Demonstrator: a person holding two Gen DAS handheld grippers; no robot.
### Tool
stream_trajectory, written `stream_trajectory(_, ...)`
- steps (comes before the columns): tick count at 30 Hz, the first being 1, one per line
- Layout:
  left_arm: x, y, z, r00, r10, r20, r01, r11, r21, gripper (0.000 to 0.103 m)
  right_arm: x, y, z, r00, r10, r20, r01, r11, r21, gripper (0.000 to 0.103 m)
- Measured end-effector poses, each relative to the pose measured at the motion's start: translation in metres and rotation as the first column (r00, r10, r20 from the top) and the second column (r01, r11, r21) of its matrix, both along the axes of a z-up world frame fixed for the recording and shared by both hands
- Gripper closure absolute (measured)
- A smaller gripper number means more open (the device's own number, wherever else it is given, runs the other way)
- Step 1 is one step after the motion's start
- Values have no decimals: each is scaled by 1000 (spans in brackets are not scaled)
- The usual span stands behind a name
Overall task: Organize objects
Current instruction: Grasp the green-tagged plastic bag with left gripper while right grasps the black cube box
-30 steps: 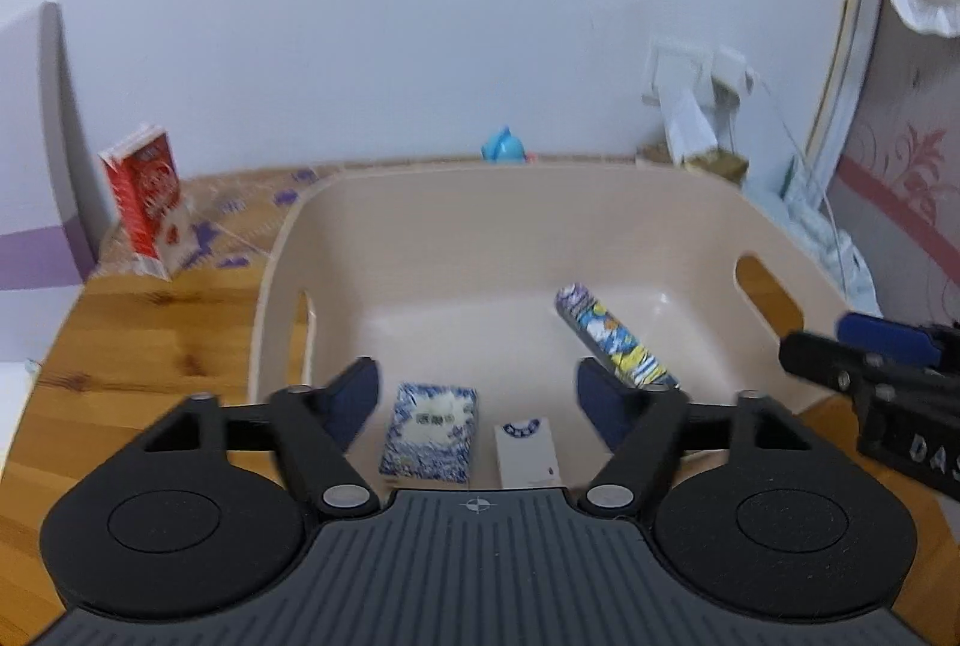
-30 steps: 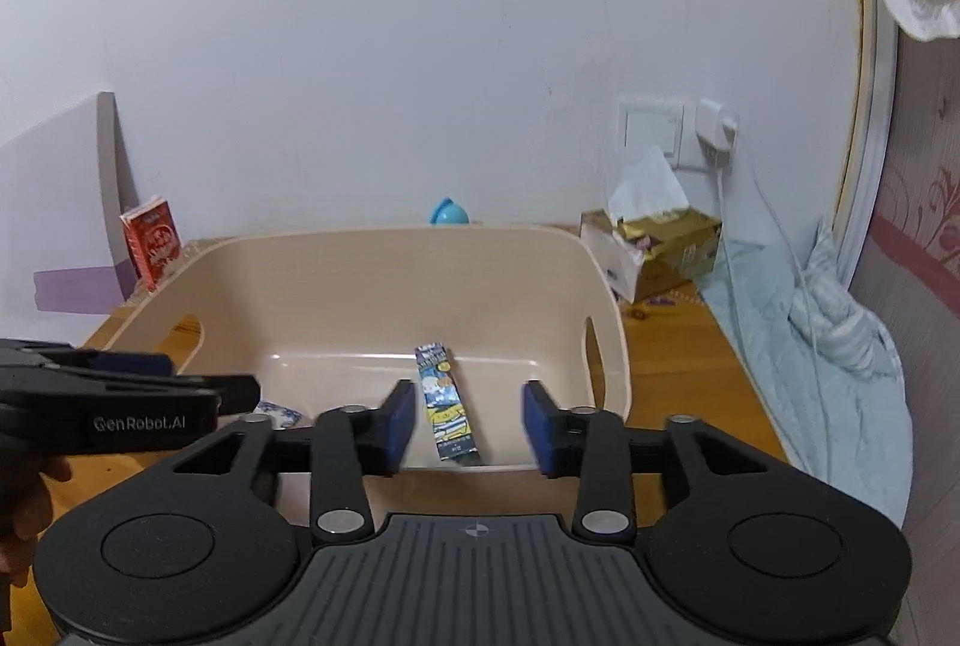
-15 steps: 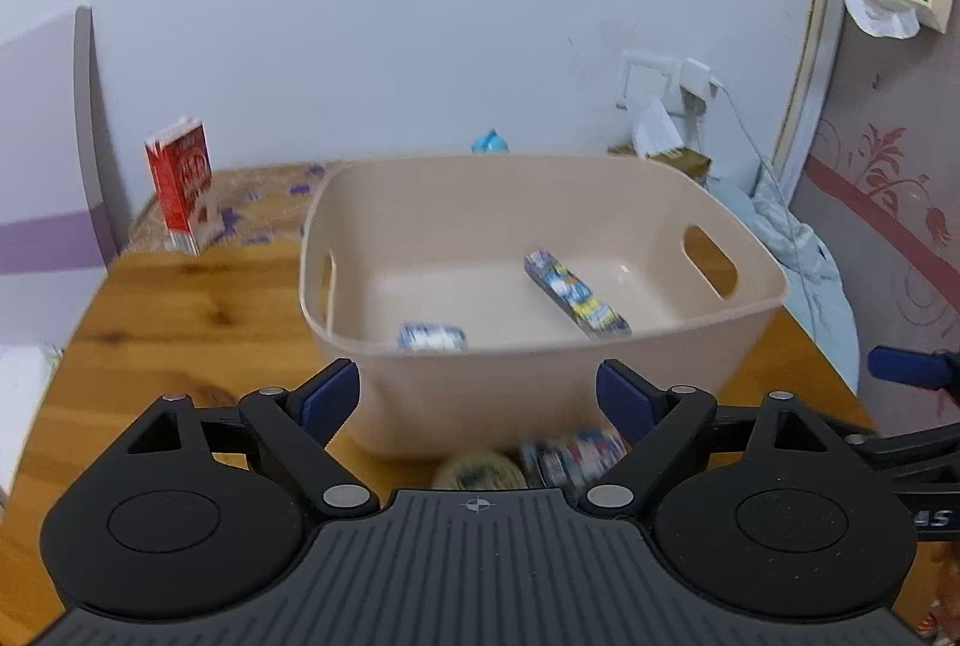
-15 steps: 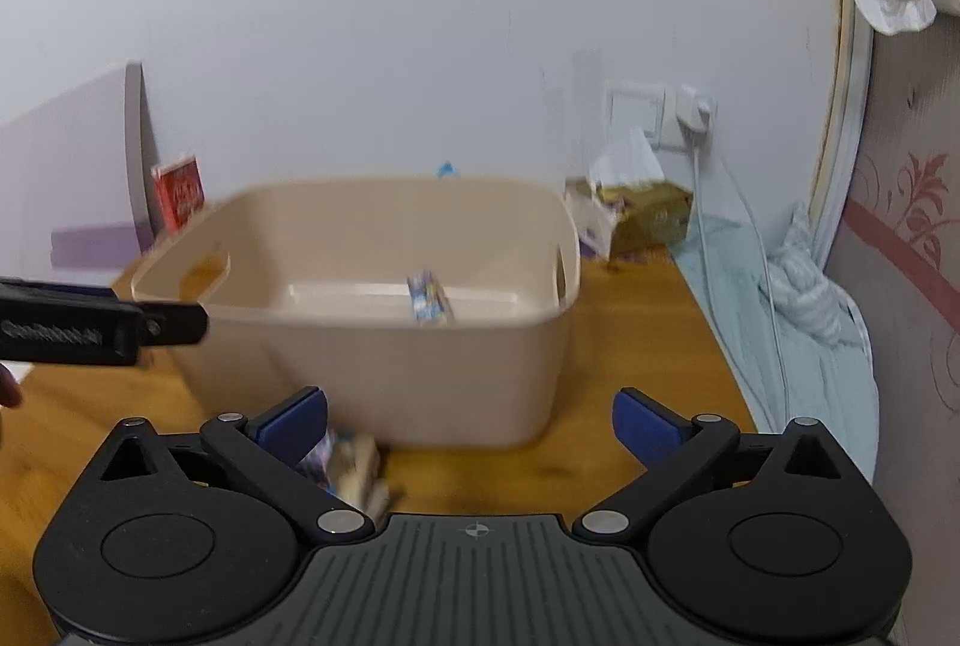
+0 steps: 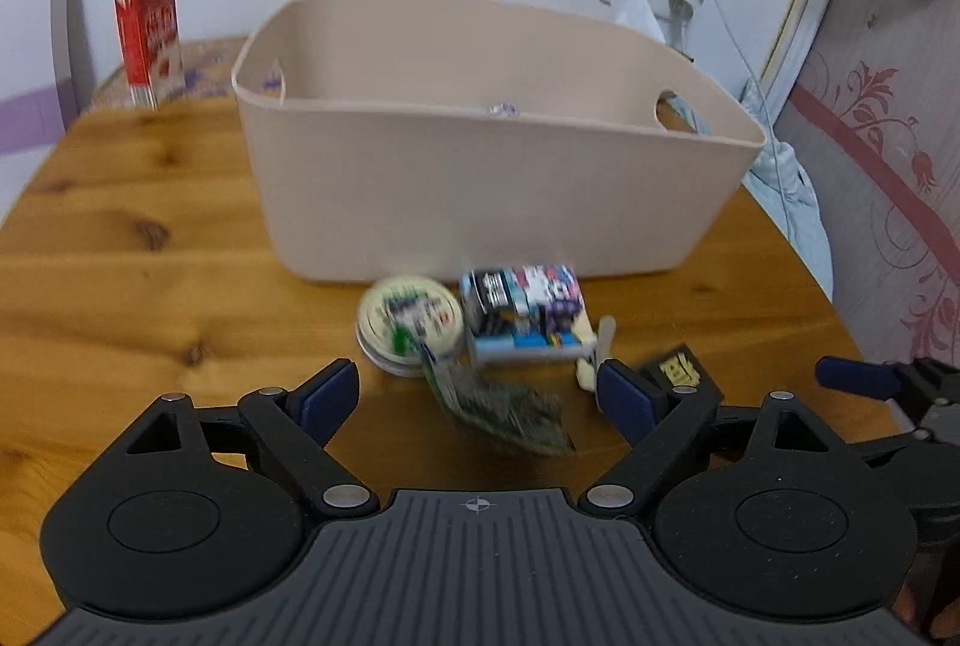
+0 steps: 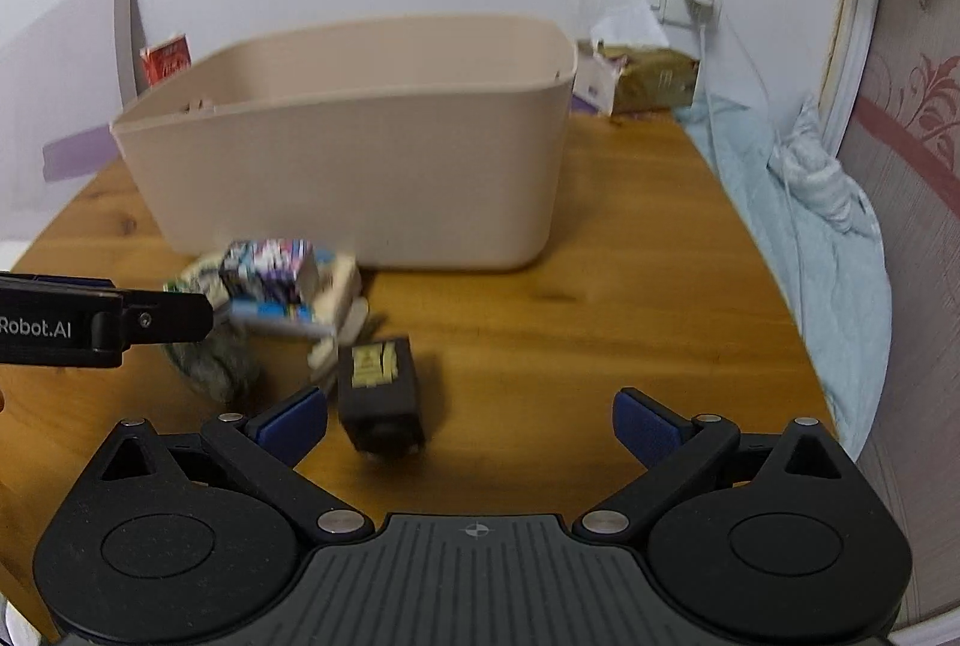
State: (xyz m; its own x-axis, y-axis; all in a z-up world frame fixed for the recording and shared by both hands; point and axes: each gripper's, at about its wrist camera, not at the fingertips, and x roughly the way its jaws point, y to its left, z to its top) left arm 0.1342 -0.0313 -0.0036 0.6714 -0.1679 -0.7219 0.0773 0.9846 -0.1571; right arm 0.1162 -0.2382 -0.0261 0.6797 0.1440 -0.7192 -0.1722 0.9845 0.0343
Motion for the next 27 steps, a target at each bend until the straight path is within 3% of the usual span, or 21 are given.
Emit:
stream_trajectory(8,10,-4,-21,999,8,-52,-11,998,-54,15,4,11,-11,999,38,-13,-39,999,-5,0)
stream_trajectory(11,16,-3,-30,995,-1,-99,-8,996,-92,25,9,15,-13,998,57,-10,-57,998,-7,1)
stream_trajectory(13,18,-1,-32,994,-1,-106,-11,993,-117,36,13,19,-15,998,69,-12,-69,998,-8,11)
stream_trajectory(16,21,3,-33,993,-6,-116,-9,991,-133,56,17,24,-19,997,78,-20,-79,997,-1,36)
stream_trajectory(18,22,5,-34,993,-13,-118,-3,991,-133,68,18,27,-21,996,81,-26,-81,997,4,60)
stream_trajectory(20,21,5,-35,993,-20,-115,5,991,-132,69,17,30,-21,997,73,-15,-73,997,-19,71)
stream_trajectory(27,12,8,-32,995,-34,-93,23,993,-119,71,14,26,-18,999,54,-5,-54,998,-20,73)
